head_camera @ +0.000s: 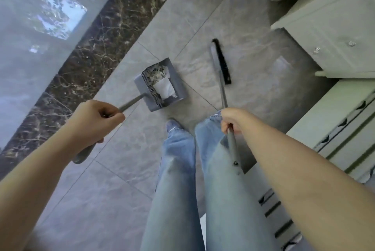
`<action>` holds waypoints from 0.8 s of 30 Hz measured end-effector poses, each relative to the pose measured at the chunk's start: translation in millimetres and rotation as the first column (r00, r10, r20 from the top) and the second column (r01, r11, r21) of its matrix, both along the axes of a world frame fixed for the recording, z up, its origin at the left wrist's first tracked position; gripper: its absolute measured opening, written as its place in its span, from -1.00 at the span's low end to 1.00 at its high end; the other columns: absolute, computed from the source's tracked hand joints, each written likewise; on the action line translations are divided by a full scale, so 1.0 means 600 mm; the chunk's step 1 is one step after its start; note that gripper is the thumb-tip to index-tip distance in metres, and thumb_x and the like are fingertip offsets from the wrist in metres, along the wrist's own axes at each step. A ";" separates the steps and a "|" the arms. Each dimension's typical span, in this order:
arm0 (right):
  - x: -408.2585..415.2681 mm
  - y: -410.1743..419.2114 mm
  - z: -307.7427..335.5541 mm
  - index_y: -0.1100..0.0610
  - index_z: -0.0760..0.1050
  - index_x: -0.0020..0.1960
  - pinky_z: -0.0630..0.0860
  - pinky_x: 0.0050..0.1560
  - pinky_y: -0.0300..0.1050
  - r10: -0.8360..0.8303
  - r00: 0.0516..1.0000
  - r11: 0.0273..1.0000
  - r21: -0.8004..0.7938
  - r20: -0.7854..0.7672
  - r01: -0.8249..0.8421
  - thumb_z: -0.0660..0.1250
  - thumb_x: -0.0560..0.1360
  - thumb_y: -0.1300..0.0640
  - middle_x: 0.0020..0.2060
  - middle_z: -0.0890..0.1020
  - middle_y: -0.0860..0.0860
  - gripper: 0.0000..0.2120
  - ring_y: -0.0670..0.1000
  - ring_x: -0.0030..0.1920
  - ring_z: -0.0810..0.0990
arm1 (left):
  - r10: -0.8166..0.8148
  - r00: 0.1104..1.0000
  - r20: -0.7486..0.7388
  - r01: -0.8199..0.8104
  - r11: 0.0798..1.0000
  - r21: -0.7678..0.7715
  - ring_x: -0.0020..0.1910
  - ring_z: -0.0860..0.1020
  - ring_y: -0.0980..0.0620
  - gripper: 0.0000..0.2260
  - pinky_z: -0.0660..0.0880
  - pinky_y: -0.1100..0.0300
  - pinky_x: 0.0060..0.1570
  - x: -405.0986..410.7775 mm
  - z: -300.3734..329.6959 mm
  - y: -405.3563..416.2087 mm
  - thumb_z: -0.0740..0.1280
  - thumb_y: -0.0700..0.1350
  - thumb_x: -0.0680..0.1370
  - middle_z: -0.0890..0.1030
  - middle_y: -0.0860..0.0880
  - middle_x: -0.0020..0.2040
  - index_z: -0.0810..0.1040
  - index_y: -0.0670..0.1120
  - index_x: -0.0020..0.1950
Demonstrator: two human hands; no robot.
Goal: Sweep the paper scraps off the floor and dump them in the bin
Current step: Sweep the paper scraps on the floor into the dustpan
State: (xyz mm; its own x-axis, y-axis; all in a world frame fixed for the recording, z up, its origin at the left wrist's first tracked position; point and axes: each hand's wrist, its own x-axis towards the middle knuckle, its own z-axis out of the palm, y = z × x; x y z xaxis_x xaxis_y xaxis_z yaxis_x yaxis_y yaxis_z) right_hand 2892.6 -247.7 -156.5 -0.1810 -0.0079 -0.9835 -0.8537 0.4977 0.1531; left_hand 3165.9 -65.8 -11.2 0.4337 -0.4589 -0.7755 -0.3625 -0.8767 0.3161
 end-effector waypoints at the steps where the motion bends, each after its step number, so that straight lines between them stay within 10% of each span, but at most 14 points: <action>1: 0.009 0.022 -0.003 0.15 0.27 -0.33 0.19 -0.65 -0.39 -0.084 0.996 0.996 0.034 0.037 0.083 0.03 0.59 0.27 -0.73 0.30 0.04 -0.69 -0.06 -0.74 0.27 | 0.010 1.000 0.009 -0.010 1.000 0.005 -0.62 0.42 0.10 -0.73 0.46 0.26 -0.60 0.007 0.000 0.016 0.34 -0.19 0.53 0.51 -0.42 -0.32 0.57 -0.44 -0.14; 7: 0.031 0.140 0.046 0.05 0.19 -0.29 0.05 -0.64 -0.48 -0.408 0.912 0.909 -0.079 0.039 0.409 0.07 0.64 -0.04 -0.72 0.12 -0.09 -0.64 -0.15 -0.75 0.07 | 0.052 0.998 0.023 -0.053 0.998 0.033 -0.61 0.44 0.02 -0.77 0.43 0.31 -0.63 0.057 0.024 0.125 0.37 -0.22 0.52 0.54 -0.37 -0.35 0.58 -0.42 -0.16; 17: 0.165 0.166 -0.021 0.19 0.24 -0.41 0.18 -0.50 -0.22 0.095 0.989 0.994 -0.033 -0.117 -0.100 -0.09 0.49 0.33 -0.64 0.28 0.08 -0.67 -0.01 -0.68 0.20 | 0.120 0.992 -0.043 -0.116 0.991 0.070 -0.56 0.44 -0.03 -0.71 0.44 0.29 -0.59 0.091 -0.036 0.241 0.33 -0.16 0.55 0.41 -0.22 -0.42 0.49 -0.32 -0.29; 24: 0.155 0.265 0.029 0.07 0.20 -0.25 0.04 -0.64 -0.46 -0.179 0.984 0.984 -0.006 -0.019 0.179 0.01 0.65 -0.04 -0.68 0.14 -0.07 -0.66 -0.14 -0.72 0.06 | 0.266 0.963 -0.039 -0.265 0.964 0.022 -0.63 0.37 0.02 -0.71 0.31 0.37 -0.65 0.069 -0.055 0.266 0.33 -0.21 0.53 0.29 -0.14 -0.46 0.38 -0.18 -0.37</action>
